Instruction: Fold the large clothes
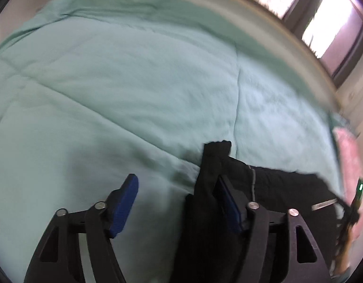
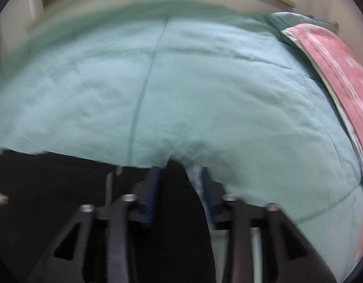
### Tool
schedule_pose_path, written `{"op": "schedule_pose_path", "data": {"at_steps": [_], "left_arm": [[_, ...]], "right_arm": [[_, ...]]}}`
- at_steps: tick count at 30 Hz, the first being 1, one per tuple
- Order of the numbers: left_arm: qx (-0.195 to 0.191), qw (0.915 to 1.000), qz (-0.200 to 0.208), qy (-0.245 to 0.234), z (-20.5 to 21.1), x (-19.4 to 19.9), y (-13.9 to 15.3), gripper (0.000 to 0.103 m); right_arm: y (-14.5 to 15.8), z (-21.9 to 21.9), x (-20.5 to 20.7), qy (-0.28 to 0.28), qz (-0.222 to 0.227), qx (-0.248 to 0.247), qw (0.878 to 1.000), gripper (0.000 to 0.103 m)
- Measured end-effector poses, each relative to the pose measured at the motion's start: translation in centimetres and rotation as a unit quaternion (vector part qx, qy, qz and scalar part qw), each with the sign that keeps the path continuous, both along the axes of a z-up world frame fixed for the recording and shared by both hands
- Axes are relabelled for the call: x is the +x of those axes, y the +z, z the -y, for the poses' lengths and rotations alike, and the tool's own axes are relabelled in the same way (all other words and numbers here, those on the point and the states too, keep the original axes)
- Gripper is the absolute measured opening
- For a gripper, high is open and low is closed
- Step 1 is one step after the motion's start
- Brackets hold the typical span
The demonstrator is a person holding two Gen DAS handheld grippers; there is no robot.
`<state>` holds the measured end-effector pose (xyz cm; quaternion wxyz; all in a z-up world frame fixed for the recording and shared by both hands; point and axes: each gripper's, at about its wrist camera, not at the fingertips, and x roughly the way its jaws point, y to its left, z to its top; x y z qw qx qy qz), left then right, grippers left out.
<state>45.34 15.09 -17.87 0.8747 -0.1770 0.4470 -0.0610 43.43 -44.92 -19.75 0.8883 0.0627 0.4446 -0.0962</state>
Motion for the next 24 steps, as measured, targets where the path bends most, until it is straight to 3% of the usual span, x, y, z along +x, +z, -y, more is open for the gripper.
{"op": "schedule_pose_path", "data": {"at_steps": [5, 8, 12, 15, 18, 21, 24], "left_arm": [[0.01, 0.9981, 0.058, -0.021, -0.6, -5.3, 5.8, 0.07], [0.001, 0.9928, 0.096, -0.072, 2.6, -9.0, 9.1, 0.07], [0.033, 0.9845, 0.108, -0.134, 9.1, -12.9, 10.9, 0.07], [0.035, 0.9793, 0.097, -0.174, 13.8, -14.7, 10.3, 0.07], [0.045, 0.9796, 0.074, -0.181, 17.1, -14.8, 8.3, 0.07], [0.045, 0.9805, 0.019, -0.19, 19.3, -14.2, 4.4, 0.07], [0.07, 0.9802, -0.017, -0.184, 20.3, -13.2, 0.6, 0.069]], "right_arm": [[7.5, -2.5, -5.8, 0.045, 0.069, 0.037, 0.996, 0.065], [10.0, -6.1, -7.8, 0.089, 0.063, 0.04, 0.993, 0.067], [11.2, -12.1, -10.3, 0.146, 0.046, 0.049, 0.987, 0.067], [10.2, -14.6, -10.8, 0.15, 0.023, 0.058, 0.987, 0.067], [7.6, -16.5, -10.7, 0.154, -0.009, 0.055, 0.986, 0.067], [3.5, -18.0, -9.9, 0.162, -0.064, 0.021, 0.984, 0.067], [1.1, -18.8, -9.7, 0.172, -0.074, -0.004, 0.982, 0.07]]}}
